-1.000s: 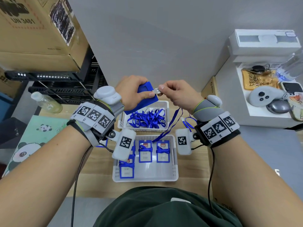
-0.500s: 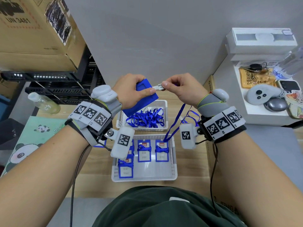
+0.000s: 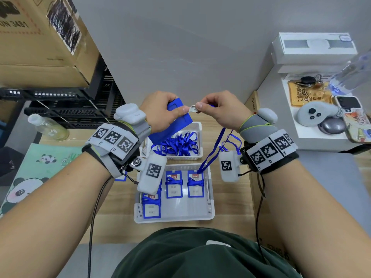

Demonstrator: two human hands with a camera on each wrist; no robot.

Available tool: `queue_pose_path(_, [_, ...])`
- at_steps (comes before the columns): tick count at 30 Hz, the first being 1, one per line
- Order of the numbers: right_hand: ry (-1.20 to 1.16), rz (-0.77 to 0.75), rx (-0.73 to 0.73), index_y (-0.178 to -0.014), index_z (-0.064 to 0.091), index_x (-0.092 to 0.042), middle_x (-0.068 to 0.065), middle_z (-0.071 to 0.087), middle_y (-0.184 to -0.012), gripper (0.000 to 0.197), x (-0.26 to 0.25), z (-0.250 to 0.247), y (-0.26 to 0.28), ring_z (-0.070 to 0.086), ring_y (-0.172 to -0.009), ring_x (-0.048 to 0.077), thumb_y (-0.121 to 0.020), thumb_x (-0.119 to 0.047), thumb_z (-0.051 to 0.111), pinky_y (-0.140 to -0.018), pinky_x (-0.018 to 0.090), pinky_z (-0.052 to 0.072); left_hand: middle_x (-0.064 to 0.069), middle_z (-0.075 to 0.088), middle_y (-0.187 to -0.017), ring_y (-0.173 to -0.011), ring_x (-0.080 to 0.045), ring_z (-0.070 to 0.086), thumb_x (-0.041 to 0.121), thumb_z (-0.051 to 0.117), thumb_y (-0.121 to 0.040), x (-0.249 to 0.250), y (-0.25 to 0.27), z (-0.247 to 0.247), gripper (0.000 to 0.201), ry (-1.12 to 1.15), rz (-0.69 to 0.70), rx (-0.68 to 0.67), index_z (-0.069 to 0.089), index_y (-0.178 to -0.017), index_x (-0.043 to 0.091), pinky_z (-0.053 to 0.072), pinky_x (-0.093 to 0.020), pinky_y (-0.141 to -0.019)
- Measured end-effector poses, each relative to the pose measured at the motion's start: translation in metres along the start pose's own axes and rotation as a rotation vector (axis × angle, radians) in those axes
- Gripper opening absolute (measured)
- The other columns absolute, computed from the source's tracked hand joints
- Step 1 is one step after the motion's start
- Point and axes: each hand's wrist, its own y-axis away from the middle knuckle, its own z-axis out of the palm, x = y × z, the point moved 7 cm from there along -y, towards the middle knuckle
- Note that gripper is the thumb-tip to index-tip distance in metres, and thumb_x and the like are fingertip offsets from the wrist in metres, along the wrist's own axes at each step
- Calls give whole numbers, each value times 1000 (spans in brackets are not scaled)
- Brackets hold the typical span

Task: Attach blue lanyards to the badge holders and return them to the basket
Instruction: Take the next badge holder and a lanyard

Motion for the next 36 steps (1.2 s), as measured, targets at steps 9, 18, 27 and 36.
queue_pose_path(9, [165, 17, -37, -88, 69, -11, 1, 51, -64, 30, -3, 15, -1, 45, -65, 20, -94, -39, 58, -60, 29, 32, 7, 60, -61, -50, -10, 51, 45, 68, -85, -1, 1, 1, 28, 307, -11, -25, 57, -73, 22, 40, -22, -50])
queue_pose_path(18, [115, -20, 217, -82, 66, -24, -6, 46, -59, 22, -10, -60, -4, 40, -59, 15, -92, -42, 61, -56, 27, 31, -11, 66, -76, -63, -24, 55, 49, 65, -86, -20, -2, 7, 40, 61, -43, -27, 58, -83, 10, 45, -37, -61])
queue_pose_path(27, [82, 155, 210, -80, 65, -21, -2, 66, -67, 18, 41, -70, -6, 54, -53, 10, -93, -32, 59, -67, 25, 44, 5, 53, -62, -57, -14, 48, 45, 61, -89, -28, -8, 35, 34, -66, -54, -104, 50, -70, 20, 32, -26, -51])
queue_pose_path(36, [-82, 556, 77, -81, 61, -25, -3, 72, -86, 31, 176, 35, 5, 63, -80, 21, -87, 0, 43, -74, 32, 52, -3, 52, -70, -69, -25, 49, 46, 50, -95, -54, -15, 66, 36, -127, -96, -125, 50, -76, 15, 33, -33, -61])
